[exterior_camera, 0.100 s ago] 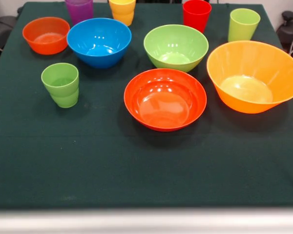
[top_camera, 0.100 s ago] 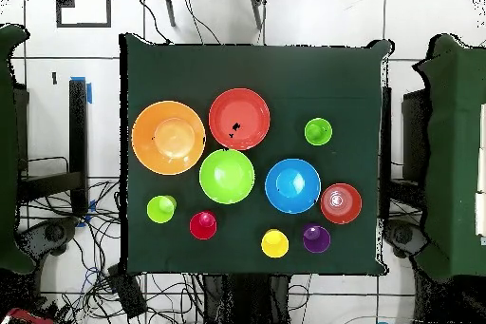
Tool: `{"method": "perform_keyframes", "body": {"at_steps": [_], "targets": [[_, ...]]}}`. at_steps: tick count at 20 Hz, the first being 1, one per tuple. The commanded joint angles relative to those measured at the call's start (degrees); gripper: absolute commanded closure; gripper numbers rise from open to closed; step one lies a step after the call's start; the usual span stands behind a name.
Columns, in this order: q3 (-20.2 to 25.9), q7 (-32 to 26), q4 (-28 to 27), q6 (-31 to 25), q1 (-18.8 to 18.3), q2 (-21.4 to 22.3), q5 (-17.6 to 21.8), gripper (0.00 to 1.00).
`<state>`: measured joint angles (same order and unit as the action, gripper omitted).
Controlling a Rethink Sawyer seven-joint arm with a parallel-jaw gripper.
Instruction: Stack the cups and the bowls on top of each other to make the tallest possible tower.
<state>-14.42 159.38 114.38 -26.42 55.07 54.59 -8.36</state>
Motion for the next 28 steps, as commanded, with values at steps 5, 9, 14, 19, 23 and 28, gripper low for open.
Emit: {"method": "perform_keyframes", "body": {"at_steps": [5,9,14,19,23,28], "targets": [[1.96,10.92,4.69,3.54,2.08,-6.73,-2.13,0.0],[1.52,11.29,4.45,3.6,3.07,-7.19,-2.55,0.0],[0.93,11.21,3.55,2.99,3.72,-7.6,-2.91,0.0],[-0.22,10.1,2.65,3.21,2.57,-8.6,-2.53,0.0],[0.13,5.68,2.27,1.44,-2.84,-7.92,-1.57,0.0],[2.11,0.9,2.92,1.91,-9.88,-7.04,-0.13,0.0]]}}
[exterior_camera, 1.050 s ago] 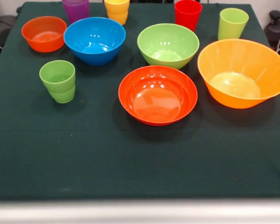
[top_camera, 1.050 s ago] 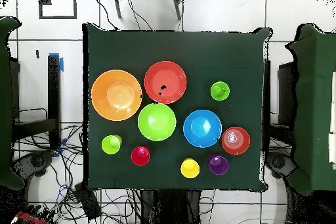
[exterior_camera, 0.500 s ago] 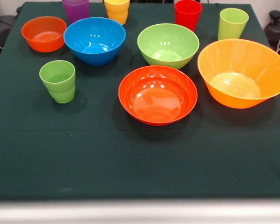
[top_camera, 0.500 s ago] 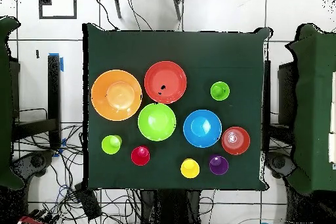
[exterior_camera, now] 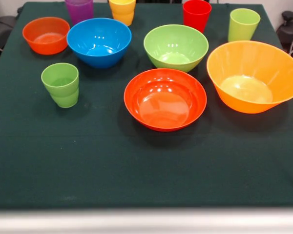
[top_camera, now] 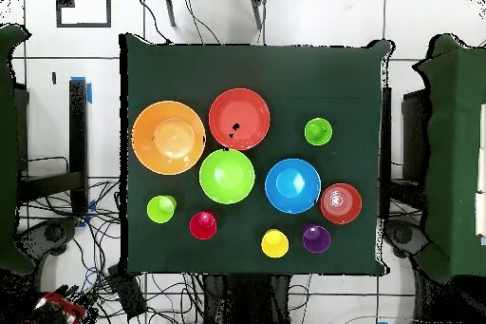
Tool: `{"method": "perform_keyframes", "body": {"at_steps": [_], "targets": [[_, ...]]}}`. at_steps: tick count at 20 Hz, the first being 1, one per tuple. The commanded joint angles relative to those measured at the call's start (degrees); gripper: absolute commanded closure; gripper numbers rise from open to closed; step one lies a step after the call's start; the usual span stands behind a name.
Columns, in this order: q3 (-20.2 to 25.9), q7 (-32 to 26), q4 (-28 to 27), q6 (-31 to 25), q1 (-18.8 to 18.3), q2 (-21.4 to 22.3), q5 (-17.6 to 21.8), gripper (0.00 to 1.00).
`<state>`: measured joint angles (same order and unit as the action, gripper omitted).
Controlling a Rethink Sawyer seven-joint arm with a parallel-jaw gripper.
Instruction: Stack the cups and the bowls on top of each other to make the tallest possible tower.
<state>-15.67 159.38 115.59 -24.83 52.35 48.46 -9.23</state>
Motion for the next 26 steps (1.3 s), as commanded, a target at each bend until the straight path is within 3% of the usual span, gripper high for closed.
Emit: {"method": "perform_keyframes", "body": {"at_steps": [1,8,19,26], "targets": [[3.24,0.46,1.25,0.15,-7.86,-1.28,1.33,0.0],[3.21,-2.2,-1.68,1.78,-13.02,-3.95,5.39,0.0],[6.88,-5.76,-3.26,4.26,-23.34,-2.71,8.62,0.0],[6.47,-6.52,-5.29,2.79,-25.57,-2.69,13.27,0.0]]}}
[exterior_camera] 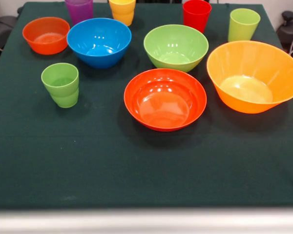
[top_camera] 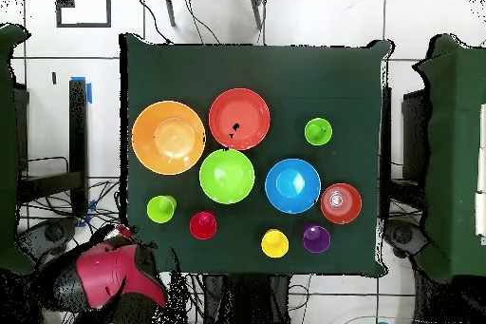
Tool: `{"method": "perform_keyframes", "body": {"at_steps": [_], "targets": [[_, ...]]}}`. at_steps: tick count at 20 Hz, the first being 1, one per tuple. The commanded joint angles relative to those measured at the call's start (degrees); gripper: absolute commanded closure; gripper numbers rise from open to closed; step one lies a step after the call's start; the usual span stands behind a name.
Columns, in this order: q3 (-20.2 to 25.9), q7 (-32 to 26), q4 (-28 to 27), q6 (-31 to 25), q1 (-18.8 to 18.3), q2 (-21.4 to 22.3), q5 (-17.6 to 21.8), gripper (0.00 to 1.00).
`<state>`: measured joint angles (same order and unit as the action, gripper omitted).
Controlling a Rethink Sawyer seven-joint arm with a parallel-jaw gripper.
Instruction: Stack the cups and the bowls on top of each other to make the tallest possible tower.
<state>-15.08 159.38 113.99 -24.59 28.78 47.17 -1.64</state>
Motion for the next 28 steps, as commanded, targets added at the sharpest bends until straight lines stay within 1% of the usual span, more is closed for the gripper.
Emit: {"method": "perform_keyframes", "body": {"at_steps": [1,4,6,8,12,13,17,22,23,26,28], "targets": [[6.28,-6.76,-4.29,2.6,-2.64,-1.74,6.37,0.0],[9.31,-7.22,-3.86,4.78,-6.2,-2.44,6.63,0.0],[9.76,-7.48,-4.41,5.25,-7.78,-2.98,7.86,0.0],[8.82,-7.22,-6.12,4.47,-7.81,-3.6,9.52,0.0],[9.1,-8.37,-8.63,2.29,-9.35,-3.92,11.88,0.0],[10.12,-9.1,-8.37,2.21,-10.57,-3.75,12.05,0.0],[12.94,-12.05,-10.26,1.46,-14.79,-4.34,14.36,0.0],[14.83,-12.58,-11.86,0.63,-17.29,-5.21,17.5,0.0],[14.91,-12.87,-12.97,0.01,-17.71,-5.64,18.45,0.0],[15.38,-12.73,-15.58,-1.49,-18.92,-7.53,19.7,0.0],[15.34,-11.29,-17.14,-2.79,-18.74,-9.12,19.81,0.0]]}}
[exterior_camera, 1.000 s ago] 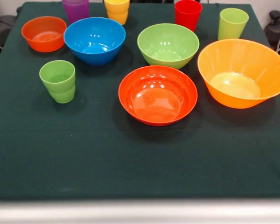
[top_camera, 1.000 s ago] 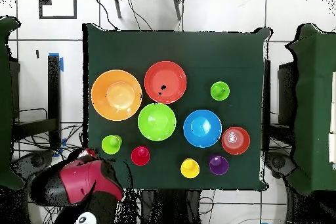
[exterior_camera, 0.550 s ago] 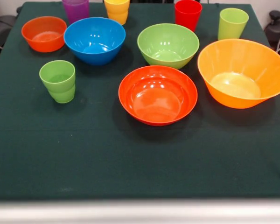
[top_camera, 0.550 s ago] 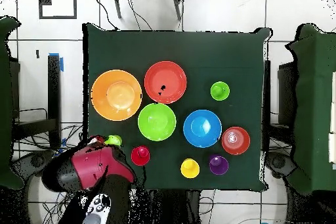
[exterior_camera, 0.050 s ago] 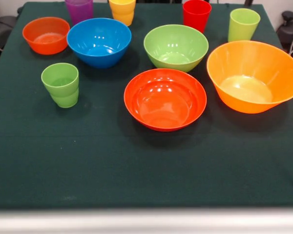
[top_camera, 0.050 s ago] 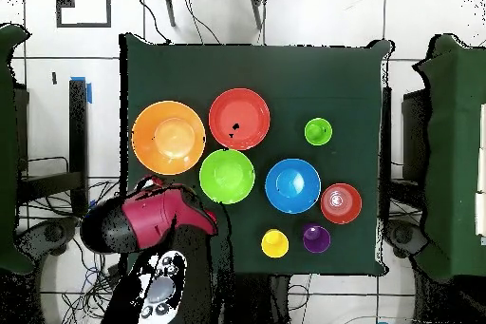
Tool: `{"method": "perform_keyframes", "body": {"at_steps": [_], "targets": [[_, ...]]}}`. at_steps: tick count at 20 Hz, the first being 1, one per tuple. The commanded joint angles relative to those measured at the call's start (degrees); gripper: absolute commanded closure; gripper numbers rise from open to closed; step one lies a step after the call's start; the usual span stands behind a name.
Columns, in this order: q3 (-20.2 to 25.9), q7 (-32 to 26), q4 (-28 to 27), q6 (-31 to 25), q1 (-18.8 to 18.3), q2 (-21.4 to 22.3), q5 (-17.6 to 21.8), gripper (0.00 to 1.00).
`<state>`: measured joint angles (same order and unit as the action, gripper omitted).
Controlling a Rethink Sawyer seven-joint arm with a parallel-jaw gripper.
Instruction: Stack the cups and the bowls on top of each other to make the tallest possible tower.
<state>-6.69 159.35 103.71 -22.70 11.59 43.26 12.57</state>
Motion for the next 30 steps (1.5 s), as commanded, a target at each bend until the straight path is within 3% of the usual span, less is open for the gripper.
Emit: {"method": "perform_keyframes", "body": {"at_steps": [1,8,15,25,30], "targets": [[6.94,-10.53,-7.63,-4.94,-1.46,-6.2,5.73,0.0],[9.16,-9.5,-10.58,-2.86,-3.91,-13.43,6.22,0.0],[8.06,-7.64,-9.61,-0.02,-3.36,-13.26,7.28,0.0],[2.35,-1.82,-10.23,3.94,1.3,-13.47,10.33,0.0],[4.61,-4.94,-11.79,3.34,-0.7,-14.6,10.95,0.0]]}}
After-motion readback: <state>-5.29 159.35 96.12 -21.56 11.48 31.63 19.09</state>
